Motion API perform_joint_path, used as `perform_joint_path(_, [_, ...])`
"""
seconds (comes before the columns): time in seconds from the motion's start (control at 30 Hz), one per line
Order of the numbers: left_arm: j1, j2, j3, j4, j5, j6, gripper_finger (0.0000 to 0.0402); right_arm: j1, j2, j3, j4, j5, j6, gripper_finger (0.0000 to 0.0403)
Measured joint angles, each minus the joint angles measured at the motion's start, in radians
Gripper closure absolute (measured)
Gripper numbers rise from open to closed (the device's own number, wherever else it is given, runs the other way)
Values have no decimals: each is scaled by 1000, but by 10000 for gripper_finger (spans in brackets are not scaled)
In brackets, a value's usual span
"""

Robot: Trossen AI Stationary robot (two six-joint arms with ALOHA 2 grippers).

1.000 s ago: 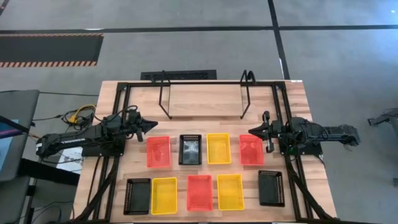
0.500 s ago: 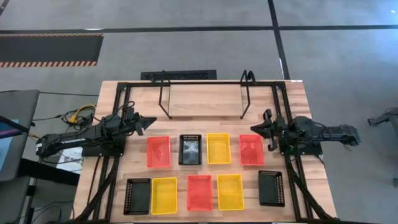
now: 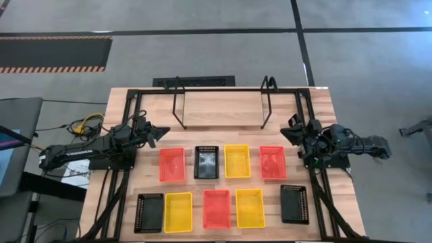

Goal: Stack baskets on shelf by color
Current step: Put the top right orange bin on the shelf

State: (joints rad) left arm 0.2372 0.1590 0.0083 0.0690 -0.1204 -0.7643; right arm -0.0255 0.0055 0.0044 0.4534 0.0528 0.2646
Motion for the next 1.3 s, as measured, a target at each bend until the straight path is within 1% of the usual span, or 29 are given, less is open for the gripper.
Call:
perform_joint_path(0.1, [0, 0, 0, -4, -2, 16, 401, -11, 0, 0, 50, 0, 0, 359])
perform_joint_path(0.17, [0, 0, 0, -4, -20, 35, 401, -16, -1, 3, 101, 0, 0, 359])
perform_joint_path(0.33, [0, 1, 26, 8, -77, 65, 395, -38, -1, 45, 108, 1, 0, 358])
perform_joint_path(0.43, [0, -1, 72, 75, -78, 126, 379, -53, 0, 71, 97, 40, 43, 352])
perform_joint_path(0.57, [0, 1, 144, 69, -90, 201, 345, -69, 1, 123, 69, 90, 57, 339])
perform_joint_path(0.67, [0, 0, 192, 75, -90, 245, 316, -74, 3, 180, -36, 134, 58, 327])
perform_joint_path(0.77, [0, 0, 226, 63, -78, 270, 290, -77, 7, 276, -181, 176, 59, 310])
perform_joint_path(0.83, [0, 0, 244, 53, -66, 274, 277, -77, 29, 352, -296, 206, 60, 296])
perform_joint_path(0.93, [0, 0, 250, 50, -47, 275, 266, -77, 95, 484, -459, 216, 59, 274])
perform_joint_path(1.07, [0, 0, 250, 40, -37, 274, 262, -76, 233, 665, -636, 215, 48, 250])
perform_joint_path(1.17, [0, 0, 250, 35, -37, 274, 262, -75, 360, 808, -783, 214, 44, 242])
perform_joint_path(1.3, [0, 0, 251, 35, -36, 274, 262, -76, 541, 993, -1068, 212, 101, 243])
